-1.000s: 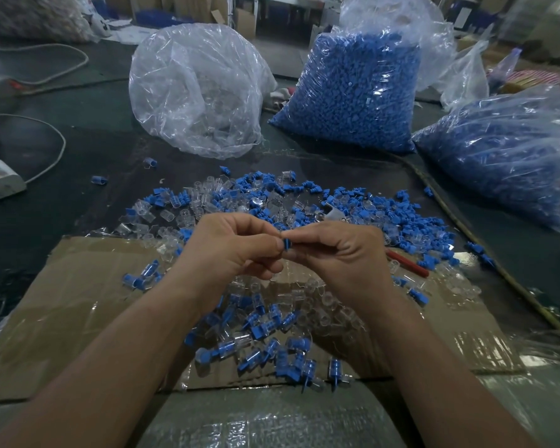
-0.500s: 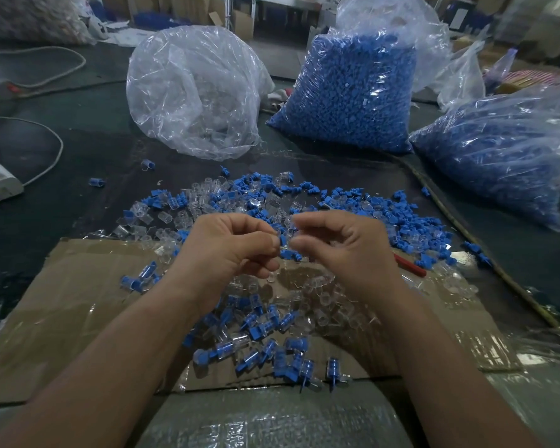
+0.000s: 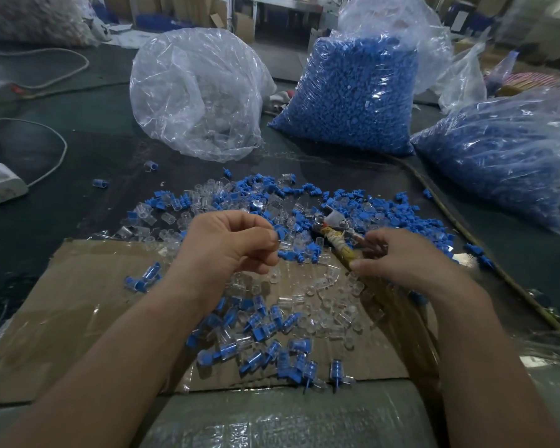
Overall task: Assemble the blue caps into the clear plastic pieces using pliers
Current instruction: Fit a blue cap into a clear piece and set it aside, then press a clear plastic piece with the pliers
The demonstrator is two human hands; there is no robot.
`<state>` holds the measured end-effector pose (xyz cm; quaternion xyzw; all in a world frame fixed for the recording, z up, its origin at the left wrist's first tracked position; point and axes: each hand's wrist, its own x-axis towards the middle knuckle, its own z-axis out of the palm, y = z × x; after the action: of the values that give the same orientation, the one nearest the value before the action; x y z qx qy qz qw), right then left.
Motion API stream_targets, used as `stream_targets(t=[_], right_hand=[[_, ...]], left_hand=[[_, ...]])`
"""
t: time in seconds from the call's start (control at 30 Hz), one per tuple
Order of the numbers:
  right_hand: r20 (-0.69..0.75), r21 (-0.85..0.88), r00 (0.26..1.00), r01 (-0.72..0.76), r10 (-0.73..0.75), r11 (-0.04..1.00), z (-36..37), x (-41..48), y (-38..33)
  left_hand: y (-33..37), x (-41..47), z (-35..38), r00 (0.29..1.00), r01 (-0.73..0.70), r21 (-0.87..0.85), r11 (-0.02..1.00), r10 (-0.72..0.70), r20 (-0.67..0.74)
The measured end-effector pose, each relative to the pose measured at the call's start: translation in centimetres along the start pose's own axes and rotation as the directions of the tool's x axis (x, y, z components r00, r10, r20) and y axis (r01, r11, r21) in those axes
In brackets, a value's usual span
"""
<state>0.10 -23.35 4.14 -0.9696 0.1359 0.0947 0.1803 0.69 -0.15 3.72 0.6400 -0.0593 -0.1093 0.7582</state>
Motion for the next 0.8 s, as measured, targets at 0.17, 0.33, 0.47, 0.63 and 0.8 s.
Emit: stream_targets(t=[0.17,0.33,0.47,0.63,0.8], right_hand=[[0.054,-0.078,0.998,-0.006,0.010,0.997,0.5,0.1,-1.0],[0.002,-0.117,1.000,-0.029,0.029,0.993,0.7,0.3,-1.3],[-0.033,-0.095,0.999,-0.043,0.040,0.995,0.6,0.5,-1.3],[-0.162,-0.019,0.987,-0.023,0.020,1.000,0.7,0.7,-1.4],[-0.330,0.095,0.941,0.111,-0.074,0.989,-0.1,0.0,-0.9]], left_hand=[[-0.1,0.0,0.0,1.000,0.004,-0.010,1.000,-0.004,0.003],[-0.1,0.0,0.1,1.000,0.002,-0.014,1.000,-0.002,0.005],[0.0,-0.1,0.2,1.000,0.001,-0.013,1.000,0.000,0.011],[-0.1,0.0,0.1,1.000,-0.007,-0.023,1.000,0.007,0.002],[-0.3,0.1,0.0,1.000,-0.012,-0.046,0.999,0.012,0.003]])
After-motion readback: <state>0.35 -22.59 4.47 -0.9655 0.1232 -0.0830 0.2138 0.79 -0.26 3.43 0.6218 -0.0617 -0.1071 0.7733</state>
